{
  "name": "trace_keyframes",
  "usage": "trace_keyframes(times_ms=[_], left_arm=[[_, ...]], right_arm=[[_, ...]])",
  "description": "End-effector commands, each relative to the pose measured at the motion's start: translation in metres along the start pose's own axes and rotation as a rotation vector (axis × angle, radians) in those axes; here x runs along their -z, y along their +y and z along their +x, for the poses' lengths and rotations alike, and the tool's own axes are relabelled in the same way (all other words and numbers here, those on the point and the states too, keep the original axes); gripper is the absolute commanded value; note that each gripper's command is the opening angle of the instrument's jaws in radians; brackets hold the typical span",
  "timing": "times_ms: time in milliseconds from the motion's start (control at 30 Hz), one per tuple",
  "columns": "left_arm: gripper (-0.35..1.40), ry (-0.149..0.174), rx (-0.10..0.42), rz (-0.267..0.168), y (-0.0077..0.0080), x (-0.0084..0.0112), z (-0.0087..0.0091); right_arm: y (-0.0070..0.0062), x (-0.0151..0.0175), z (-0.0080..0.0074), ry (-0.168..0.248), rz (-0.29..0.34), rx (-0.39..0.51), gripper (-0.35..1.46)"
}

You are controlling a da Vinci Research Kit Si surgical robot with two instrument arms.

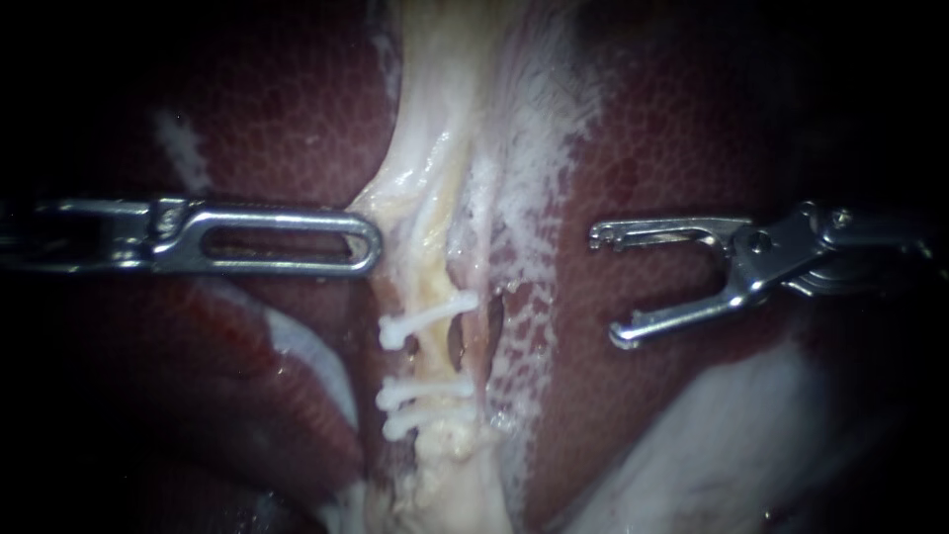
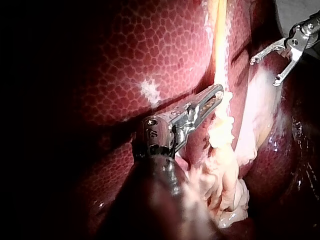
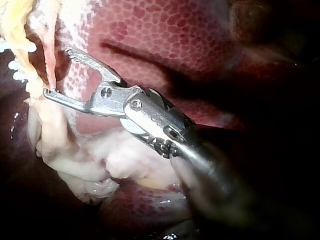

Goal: Going back third clip left tube

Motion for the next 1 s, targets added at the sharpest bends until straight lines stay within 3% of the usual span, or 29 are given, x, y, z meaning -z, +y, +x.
trace_keyframes(times_ms=[33, 367, 667, 1000], left_arm=[[-0.35, 0.000, 0.000, -0.001, 0.0000, 0.0000, 0.0000], [-0.35, -0.001, -0.002, -0.002, 0.0006, -0.0006, 0.0002], [-0.35, 0.005, -0.014, -0.014, 0.0034, -0.0028, 0.0015], [-0.35, 0.007, -0.017, -0.018, 0.0036, -0.0047, 0.0021]], right_arm=[[0.0000, -0.0001, -0.0001, 0.001, -0.001, 0.001, 0.60], [-0.0001, -0.0004, -0.0003, 0.001, -0.005, 0.003, 0.60], [-0.0002, -0.0004, -0.0003, 0.001, -0.005, 0.003, 0.60], [-0.0003, -0.0003, -0.0003, 0.000, -0.004, 0.003, 0.60]])
